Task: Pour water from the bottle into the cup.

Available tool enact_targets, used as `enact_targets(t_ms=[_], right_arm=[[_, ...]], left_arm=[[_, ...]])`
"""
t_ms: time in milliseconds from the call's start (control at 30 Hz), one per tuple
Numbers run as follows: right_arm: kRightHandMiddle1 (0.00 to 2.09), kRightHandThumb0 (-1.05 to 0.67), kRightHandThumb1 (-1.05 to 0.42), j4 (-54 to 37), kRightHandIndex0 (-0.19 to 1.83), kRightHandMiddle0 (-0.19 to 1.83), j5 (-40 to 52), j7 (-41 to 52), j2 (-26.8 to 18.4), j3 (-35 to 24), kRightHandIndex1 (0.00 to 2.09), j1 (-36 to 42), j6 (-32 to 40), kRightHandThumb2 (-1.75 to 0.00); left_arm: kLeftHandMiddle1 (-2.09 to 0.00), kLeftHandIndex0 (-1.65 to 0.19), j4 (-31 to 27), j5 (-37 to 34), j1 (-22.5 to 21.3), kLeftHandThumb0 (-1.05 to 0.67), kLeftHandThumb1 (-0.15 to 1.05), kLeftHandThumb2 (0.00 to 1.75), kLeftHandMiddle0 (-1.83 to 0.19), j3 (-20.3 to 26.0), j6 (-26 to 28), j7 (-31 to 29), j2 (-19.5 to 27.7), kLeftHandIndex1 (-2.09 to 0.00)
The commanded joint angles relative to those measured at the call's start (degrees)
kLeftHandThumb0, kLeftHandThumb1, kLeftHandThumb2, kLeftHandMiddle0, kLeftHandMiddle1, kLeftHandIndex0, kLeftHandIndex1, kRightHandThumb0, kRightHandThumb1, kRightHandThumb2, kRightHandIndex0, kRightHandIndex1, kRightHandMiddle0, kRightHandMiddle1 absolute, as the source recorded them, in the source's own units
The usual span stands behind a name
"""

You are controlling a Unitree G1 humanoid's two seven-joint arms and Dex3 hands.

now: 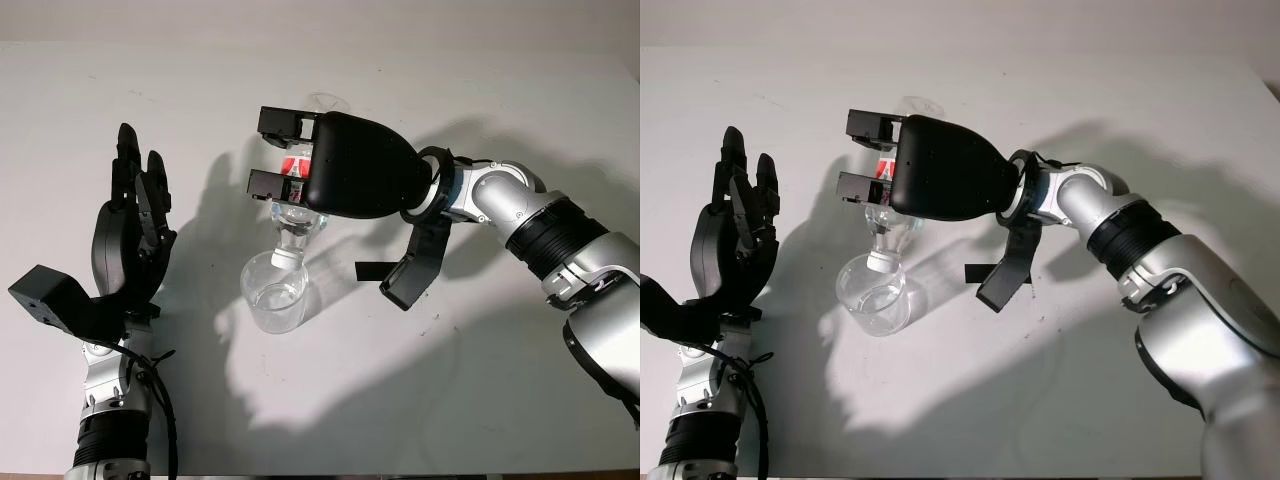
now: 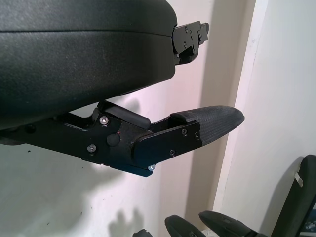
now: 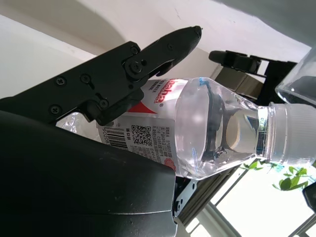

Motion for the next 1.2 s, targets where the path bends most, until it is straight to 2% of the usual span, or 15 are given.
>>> enact_targets(t_ms=[0, 33, 67, 133, 167, 267, 333, 467, 633, 800, 967, 1067, 1167], right_arm=[[1.35, -0.49, -0.95, 1.31, 1.13, 0.6, 4.53, -0.1, 1.13, -2.59, 2.09, 0.79, -2.49, -0.05], [1.77, -0.5, -1.0, 2.62, 1.2, 0.84, 8.04, 1.19, 1.66, -3.91, 2.09, 1.31, -4.85, -0.13], [1.93, -0.48, -1.02, 3.98, 1.23, 0.97, 11.86, 2.99, 2.13, -5.4, 2.09, 1.86, -7.42, -0.18], [2.06, -0.45, -1.04, 6.06, 1.29, 1.25, 18.67, 6.8, 2.99, -8.48, 2.09, 3.08, -10.86, -0.21], [2.08, -0.43, -1.04, 6.49, 1.3, 1.3, 20.73, 8.31, 3.21, -9.55, 2.09, 3.51, -11.69, -0.22], [2.09, -0.4, -1.05, 8.12, 1.36, 1.33, 31.74, 18.7, 4.16, -14.4, 2.09, 5.77, -15.69, -0.23], [2.09, -0.36, -1.05, 9.0, 1.33, 1.23, 44.53, 31.3, 5.08, -18.71, 2.09, 8.78, -17.72, -0.26], [2.09, -0.3, -1.05, 5.43, 1.23, 1.07, 62.38, 50.51, 6.76, -25.4, 2.09, 14.81, -14.25, -0.3], [2.09, -0.31, -1.05, -4.66, 1.21, 1.0, 74.19, 65.28, 8.74, -32.66, 2.09, 21.92, -0.9, -0.36], [2.09, -0.31, -1.05, -13.73, 1.19, 0.94, 80.24, 72.47, 10.17, -38.31, 2.09, 27.09, 10.77, -0.38], [2.09, -0.33, -1.05, -28.89, 1.26, 1.04, 93.3, 79.1, 11.65, -44.29, 2.09, 33.26, 35.47, -0.44], [2.09, -0.35, -1.05, -37.27, 1.21, 0.94, 98.59, 78.76, 11.66, -47.49, 2.09, 35.78, 50.37, -0.45], [2.09, -0.36, -1.05, -42.15, 1.21, 0.91, 102.33, 78.59, 11.51, -50.57, 2.09, 36.96, 59.92, -0.46]], left_arm=[[0.0, 0.19, 0.71, 0.36, 0.67, -0.71, 1.05, 0.69, 0.19, -0.09, -0.53, 0.07, -0.73, 0.0], [0.0, 0.19, 0.73, 0.42, 0.64, -0.71, 1.05, 0.69, 0.19, -0.11, -0.53, 0.07, -0.69, 0.0], [0.0, 0.19, 0.75, 0.49, 0.63, -0.71, 1.05, 0.7, 0.19, -0.12, -0.54, 0.08, -0.65, 0.0], [0.0, 0.19, 0.79, 0.52, 0.6, -0.71, 1.05, 0.7, 0.19, -0.11, -0.68, 0.01, -0.61, 0.0], [0.0, 0.19, 0.8, 0.48, 0.58, -0.71, 1.05, 0.71, 0.19, -0.1, -0.73, -0.06, -0.61, 0.0], [0.0, 0.19, 0.63, 0.28, 0.57, -0.7, 1.05, 0.71, 0.19, 0.04, -0.54, 0.25, -0.75, 0.0], [0.0, 0.19, 0.27, 0.43, 0.71, -0.71, 1.05, 0.7, 0.19, 0.01, -0.34, 0.57, -0.7, 0.0], [0.0, 0.19, 0.32, 0.3, 0.67, -0.71, 1.05, 0.7, 0.19, -0.01, -0.22, 0.26, -0.36, 0.0], [0.0, 0.19, 0.31, -0.19, 0.49, -0.71, 1.05, 0.7, 0.19, 0.08, 0.09, -0.1, -0.45, 0.0], [0.0, 0.19, -0.26, 0.12, 0.67, -0.71, 1.05, 0.7, 0.19, -0.04, 0.5, 0.11, -0.28, 0.0], [0.0, 0.19, -0.39, -0.16, 0.92, -0.71, 1.05, 0.7, 0.19, 0.13, 0.82, -0.05, -0.32, 0.0], [0.0, 0.19, -0.3, -0.3, 0.97, -0.71, 1.05, 0.7, 0.19, 0.15, 0.93, -0.44, -0.2, 0.0], [0.0, 0.19, -0.15, -0.38, 0.82, -0.71, 1.05, 0.7, 0.19, 0.19, 0.88, -0.64, -0.29, 0.0]])
